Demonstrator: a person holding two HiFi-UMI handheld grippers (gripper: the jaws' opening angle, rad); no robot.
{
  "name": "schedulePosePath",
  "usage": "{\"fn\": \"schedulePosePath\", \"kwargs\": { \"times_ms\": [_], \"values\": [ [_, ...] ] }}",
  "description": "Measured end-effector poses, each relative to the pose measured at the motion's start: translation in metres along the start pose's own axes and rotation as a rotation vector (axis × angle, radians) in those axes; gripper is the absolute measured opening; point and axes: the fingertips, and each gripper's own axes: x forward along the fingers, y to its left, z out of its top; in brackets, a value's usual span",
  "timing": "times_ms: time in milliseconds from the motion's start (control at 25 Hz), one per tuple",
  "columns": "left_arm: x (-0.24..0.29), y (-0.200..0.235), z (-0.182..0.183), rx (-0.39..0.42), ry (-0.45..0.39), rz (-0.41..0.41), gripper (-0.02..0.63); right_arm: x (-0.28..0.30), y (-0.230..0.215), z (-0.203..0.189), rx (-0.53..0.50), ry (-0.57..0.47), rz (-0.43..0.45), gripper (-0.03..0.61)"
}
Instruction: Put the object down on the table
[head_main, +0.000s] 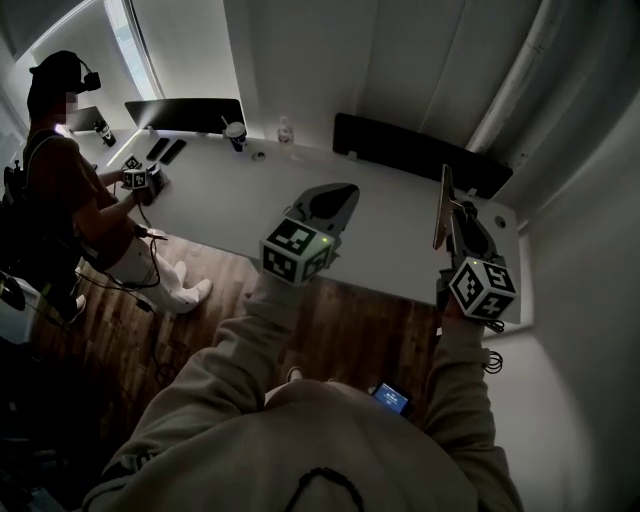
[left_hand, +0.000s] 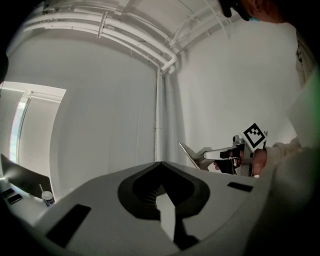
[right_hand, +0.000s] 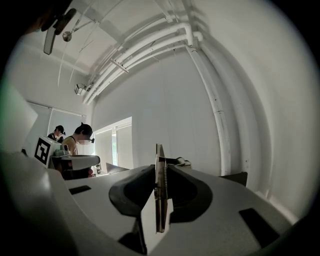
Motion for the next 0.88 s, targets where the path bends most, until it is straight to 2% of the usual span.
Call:
{"fn": "schedulePosePath", "kwargs": {
  "times_ms": [280, 400, 640, 880],
  "values": [
    [0.002, -0.006, -0.001, -0.031, 0.015, -0.011, 0.002, -0.016, -0.008, 0.007, -0.016, -0.027, 0.011, 0.094],
    [0.010, -0.016, 0.004, -0.021, 0.002, -0.018, 0.002, -0.030, -0.021, 0.006, -0.038, -0.027, 0.005, 0.094],
    [0.033, -0.055, 0.005, 0.016, 0.003, -0.047, 0.002, -0.055, -0.061, 0.004, 0.010, -0.043, -0.008, 0.094],
    [0.043, -0.051, 0.007, 0.014, 0.006, -0.052, 0.002, -0.051, -0.072, -0.004, 0.015, -0.037, -0.002, 0.094]
  ]
}}
